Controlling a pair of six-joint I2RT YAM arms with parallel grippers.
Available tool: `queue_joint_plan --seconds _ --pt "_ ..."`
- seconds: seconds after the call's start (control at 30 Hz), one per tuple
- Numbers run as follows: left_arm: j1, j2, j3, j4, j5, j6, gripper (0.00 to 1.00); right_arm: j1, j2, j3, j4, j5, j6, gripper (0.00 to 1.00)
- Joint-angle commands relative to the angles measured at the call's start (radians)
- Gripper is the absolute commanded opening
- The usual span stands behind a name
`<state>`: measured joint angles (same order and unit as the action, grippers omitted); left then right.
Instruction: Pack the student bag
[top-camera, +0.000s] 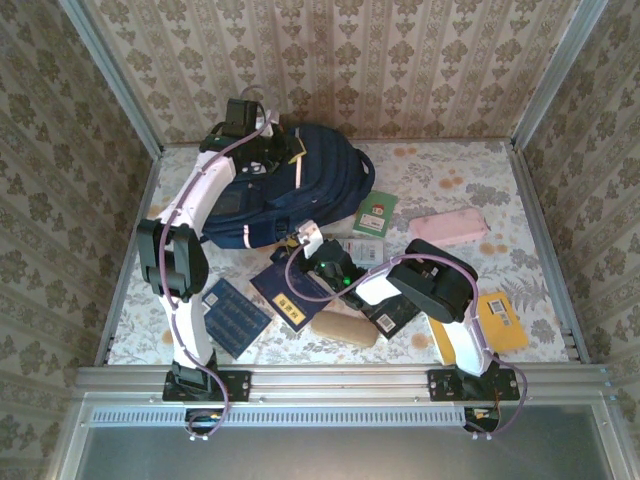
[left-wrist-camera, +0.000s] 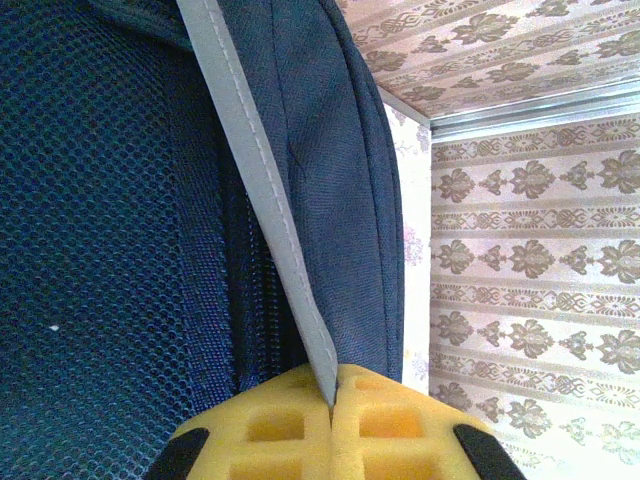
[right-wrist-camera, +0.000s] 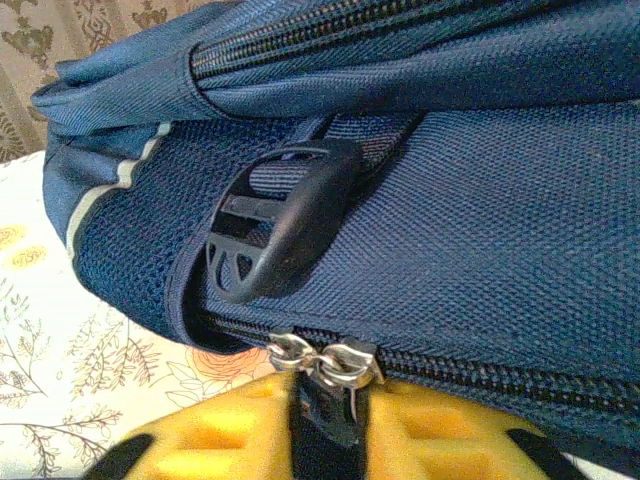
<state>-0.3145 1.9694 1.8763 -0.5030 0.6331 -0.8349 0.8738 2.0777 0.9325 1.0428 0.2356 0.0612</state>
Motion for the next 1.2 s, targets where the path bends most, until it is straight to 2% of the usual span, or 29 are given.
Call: queue_joint_plan --seconds 0.0,0.2,0.67,0.77,0.83,0.93,1.0,1.07,1.17 --pt "0.000 -0.090 0.004 0.077 0.039 0.001 0.00 -0.008 0.002 0.002 0.002 -0.002 0.010 0.16" --pt "0.000 -0.087 -0.004 0.064 0.027 0.018 0.00 -0.022 -0.037 -0.024 -0.014 -0.011 0.004 0.00" --pt "0.014 -0.083 -0.006 -0.007 -0.047 0.137 0.00 -0.075 -0.198 -0.053 -0.281 -0.040 0.046 0.00" --pt "0.019 -0.084 -0.012 -0.009 -0.050 0.152 0.00 -0.111 -0.223 -0.064 -0.323 -0.107 0.121 0.00" --pt "0.020 -0.080 -0.009 -0.009 -0.044 0.159 0.01 -0.139 -0.228 -0.070 -0.324 -0.198 0.199 0.00" --pt "0.021 -0.077 0.001 -0.043 -0.054 0.144 0.39 -0.173 -0.204 -0.043 -0.316 -0.338 0.379 0.00" --pt "0.024 -0.097 -0.015 -0.071 -0.075 0.132 0.54 -0.181 -0.177 -0.010 -0.319 -0.399 0.489 0.00" --pt "0.039 -0.144 -0.074 -0.084 -0.111 0.095 0.61 -0.188 -0.150 0.016 -0.310 -0.430 0.607 0.00" --pt "0.080 -0.260 -0.247 -0.049 -0.144 0.014 0.62 -0.199 -0.096 0.050 -0.258 -0.481 0.801 0.00"
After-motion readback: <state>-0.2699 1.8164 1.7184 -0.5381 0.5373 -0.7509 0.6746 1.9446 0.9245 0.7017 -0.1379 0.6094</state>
